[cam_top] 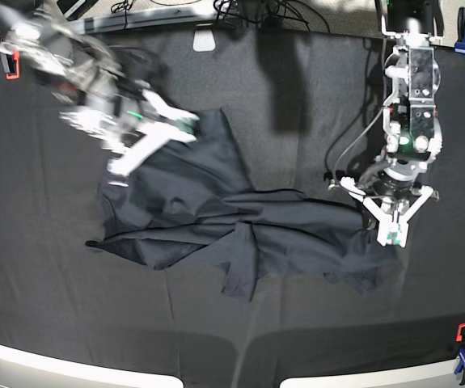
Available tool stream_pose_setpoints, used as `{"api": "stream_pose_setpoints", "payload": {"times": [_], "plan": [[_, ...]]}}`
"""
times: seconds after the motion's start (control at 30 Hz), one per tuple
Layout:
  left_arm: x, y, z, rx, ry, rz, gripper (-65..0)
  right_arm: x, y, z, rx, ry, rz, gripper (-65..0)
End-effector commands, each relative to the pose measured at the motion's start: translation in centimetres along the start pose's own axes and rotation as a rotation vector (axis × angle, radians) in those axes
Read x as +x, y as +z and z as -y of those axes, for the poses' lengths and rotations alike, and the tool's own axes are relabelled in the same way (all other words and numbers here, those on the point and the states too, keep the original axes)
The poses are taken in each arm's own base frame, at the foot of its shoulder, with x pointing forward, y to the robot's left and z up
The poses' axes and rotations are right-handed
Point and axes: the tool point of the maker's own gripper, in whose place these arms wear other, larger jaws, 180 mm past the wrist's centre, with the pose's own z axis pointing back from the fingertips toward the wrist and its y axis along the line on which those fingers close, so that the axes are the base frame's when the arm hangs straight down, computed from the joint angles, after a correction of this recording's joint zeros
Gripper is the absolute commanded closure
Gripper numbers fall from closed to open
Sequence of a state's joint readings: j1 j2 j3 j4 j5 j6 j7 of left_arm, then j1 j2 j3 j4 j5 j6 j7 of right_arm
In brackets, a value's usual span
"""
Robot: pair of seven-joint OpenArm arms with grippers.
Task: Layout the t-shirt on the table in an organized manner, then fold the t-shirt properly
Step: 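Pull the grasped collar with the right gripper to stretch the shirt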
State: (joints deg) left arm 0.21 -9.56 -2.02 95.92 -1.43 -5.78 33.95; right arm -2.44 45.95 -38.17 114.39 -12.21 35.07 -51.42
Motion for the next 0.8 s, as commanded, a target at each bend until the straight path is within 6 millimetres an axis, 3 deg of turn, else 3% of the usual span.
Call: {"api": "stream_pose_setpoints", "payload": {"times": [0.0,0.13,0.27,0.4,0.57,0.77], "plan": [[2.7,0.3,-0.8,0.015,-0.014,0.077,0.0,-1.0,1.1,-0.2,-0.002,0.024,-0.027,0.0],[3.3,1.1,-2.1,0.036,-0.061,0.062,0.0,-4.5,2.9,-3.9,0.068,0.097,-0.141,0.0],[2.3,1.2,-3.7,0.060,-0.103,0.000,0.0,-7.3,4.1,-5.6,0.086,0.138,-0.222,0.0],[1.7,1.4,-4.9,0.079,-0.135,-0.034,0.0,-8.1,5.7,-7.1,0.127,0.107,-0.225,0.0],[1.7,1.6,-5.7,0.091,-0.161,-0.034,0.0,-8.5,7.7,-11.0,0.277,0.100,-0.199,0.0],[2.2,1.6,-5.7,0.090,-0.164,-0.007,0.0,-10.9,9.0,-12.2,0.307,0.067,-0.268,0.0]]}}
